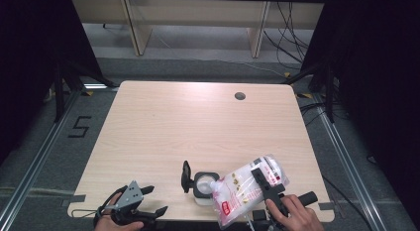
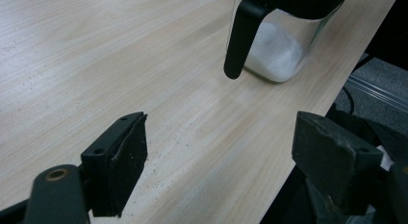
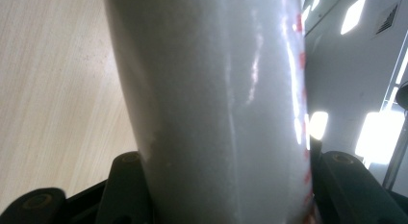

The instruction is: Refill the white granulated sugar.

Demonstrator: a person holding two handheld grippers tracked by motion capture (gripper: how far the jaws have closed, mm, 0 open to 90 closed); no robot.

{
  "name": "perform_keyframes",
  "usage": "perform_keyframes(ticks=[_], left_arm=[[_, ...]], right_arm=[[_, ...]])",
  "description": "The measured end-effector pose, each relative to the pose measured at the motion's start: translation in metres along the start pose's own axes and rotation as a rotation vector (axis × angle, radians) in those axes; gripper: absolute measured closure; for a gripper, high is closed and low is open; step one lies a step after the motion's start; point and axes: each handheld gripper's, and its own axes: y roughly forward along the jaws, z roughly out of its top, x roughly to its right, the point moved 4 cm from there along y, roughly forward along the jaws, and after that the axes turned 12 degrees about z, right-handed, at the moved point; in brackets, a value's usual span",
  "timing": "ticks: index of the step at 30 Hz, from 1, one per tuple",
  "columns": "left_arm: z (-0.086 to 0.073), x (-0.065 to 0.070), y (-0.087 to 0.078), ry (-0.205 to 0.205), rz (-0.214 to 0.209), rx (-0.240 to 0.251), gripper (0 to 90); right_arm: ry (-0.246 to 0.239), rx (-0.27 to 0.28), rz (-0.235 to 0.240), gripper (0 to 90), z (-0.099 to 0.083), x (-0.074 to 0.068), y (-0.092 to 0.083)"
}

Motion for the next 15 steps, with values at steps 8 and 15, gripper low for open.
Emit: perform_keyframes(ticks=[8,15], left_arm=[[0.0000,-0.0033,-0.0004,0.047,0.004,0.000,19.3],[0.0002,-0.0012,-0.0002,0.019,-0.005,0.014,19.3]], right_arm=[[-0.006,0.012,-0.027,51.0,0.0023,0.0037,-0.0060],[0.009,-0.003,-0.004,50.9,0.0031,-0.0014,-0.0066]])
